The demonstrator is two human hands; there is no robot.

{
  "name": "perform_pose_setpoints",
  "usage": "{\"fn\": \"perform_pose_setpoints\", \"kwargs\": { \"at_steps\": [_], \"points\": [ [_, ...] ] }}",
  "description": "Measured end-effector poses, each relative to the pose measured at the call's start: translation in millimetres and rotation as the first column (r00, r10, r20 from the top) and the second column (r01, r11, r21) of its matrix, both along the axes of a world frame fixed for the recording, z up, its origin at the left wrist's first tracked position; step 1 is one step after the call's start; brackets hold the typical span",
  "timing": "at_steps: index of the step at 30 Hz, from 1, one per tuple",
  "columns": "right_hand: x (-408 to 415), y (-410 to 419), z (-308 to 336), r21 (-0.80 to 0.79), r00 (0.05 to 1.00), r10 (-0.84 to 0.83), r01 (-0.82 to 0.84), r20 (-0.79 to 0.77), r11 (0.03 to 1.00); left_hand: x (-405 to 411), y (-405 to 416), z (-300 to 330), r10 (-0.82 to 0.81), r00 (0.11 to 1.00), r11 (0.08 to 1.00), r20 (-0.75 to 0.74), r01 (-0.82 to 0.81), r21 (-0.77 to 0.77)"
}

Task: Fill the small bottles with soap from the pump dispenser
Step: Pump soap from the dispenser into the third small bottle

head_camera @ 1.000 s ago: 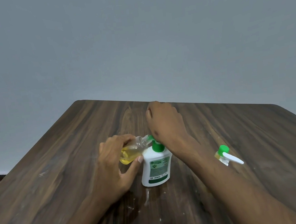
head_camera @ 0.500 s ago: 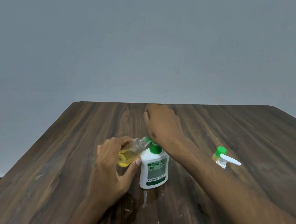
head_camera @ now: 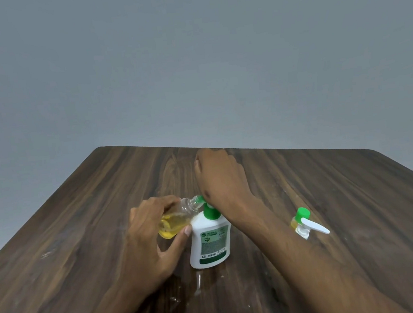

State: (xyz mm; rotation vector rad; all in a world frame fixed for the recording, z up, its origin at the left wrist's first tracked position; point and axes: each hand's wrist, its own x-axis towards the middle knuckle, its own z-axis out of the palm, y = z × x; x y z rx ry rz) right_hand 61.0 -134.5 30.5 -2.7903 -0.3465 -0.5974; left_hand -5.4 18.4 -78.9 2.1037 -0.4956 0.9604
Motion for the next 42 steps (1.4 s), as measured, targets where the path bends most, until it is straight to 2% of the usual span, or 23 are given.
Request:
{"fn": "perform_pose_setpoints", "kwargs": {
  "at_steps": [15, 26, 42],
  "points": [
    [0.2, 1.0, 0.6, 0.013, 1.0, 0.007, -0.007, -0.001, 1.0, 0.1, 0.6, 0.0, 0.004, 1.0, 1.0, 0.001, -0.004, 0.006],
    [-1.8, 1.1, 0.8, 0.017, 0.998, 0.019, -0.018, -0.059, 1.0, -2.5, 0.4, 2.8, -0.001, 1.0, 1.0, -0.008, 0.001, 0.016],
    [2.0, 2.9, -0.9, -0.014, 1.0, 0.013, -0.013, -0.026, 1.0, -1.8, -0.7, 1.8, 0.01, 1.0, 1.0, -0.007, -0.01, 0.005]
  ]
}}
